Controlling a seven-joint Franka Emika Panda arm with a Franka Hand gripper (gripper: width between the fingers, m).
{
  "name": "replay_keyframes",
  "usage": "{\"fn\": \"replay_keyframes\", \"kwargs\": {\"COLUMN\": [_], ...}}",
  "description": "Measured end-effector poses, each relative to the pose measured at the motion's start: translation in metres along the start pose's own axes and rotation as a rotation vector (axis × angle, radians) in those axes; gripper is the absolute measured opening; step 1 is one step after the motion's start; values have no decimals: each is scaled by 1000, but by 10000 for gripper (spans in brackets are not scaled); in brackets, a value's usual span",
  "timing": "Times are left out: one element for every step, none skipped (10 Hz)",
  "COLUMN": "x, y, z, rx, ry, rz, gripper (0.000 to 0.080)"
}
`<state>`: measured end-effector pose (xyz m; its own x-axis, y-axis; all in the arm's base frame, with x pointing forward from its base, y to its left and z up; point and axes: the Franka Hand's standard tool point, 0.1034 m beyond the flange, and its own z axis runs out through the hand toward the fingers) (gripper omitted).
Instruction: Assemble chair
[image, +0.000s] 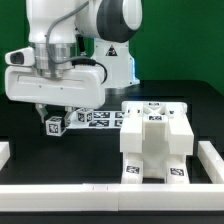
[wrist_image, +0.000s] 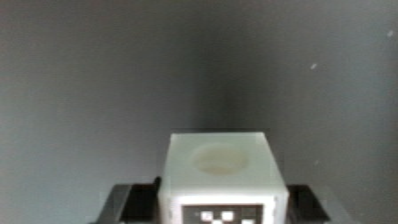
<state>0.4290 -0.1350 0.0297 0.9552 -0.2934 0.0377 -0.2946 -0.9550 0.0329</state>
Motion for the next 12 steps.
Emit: {"fn": "replay_keyframes", "kwargs": {"x": [0, -1, -6, -17, -26, -26, -25, -25, -26, -26, -25, -26], "y": [0, 0, 0, 1, 0, 9, 14, 13, 13, 13, 13, 10], "z": [0, 1, 6, 10, 13, 14, 14, 14, 14, 14, 14, 13], "rx": [0, -1, -7, -20, -28, -26, -25, -26, -26, -26, -26, 6], "ry": [-1, -3, -10, -9, -12, -16, -16, -17, -17, -17, -17, -56], "rz": [0, -1, -77, -154, -172, -184, -169, -167, -166, -166, -165, -137], "gripper": [284, 284, 284, 284, 284, 284, 284, 284, 331, 511, 605, 605]}}
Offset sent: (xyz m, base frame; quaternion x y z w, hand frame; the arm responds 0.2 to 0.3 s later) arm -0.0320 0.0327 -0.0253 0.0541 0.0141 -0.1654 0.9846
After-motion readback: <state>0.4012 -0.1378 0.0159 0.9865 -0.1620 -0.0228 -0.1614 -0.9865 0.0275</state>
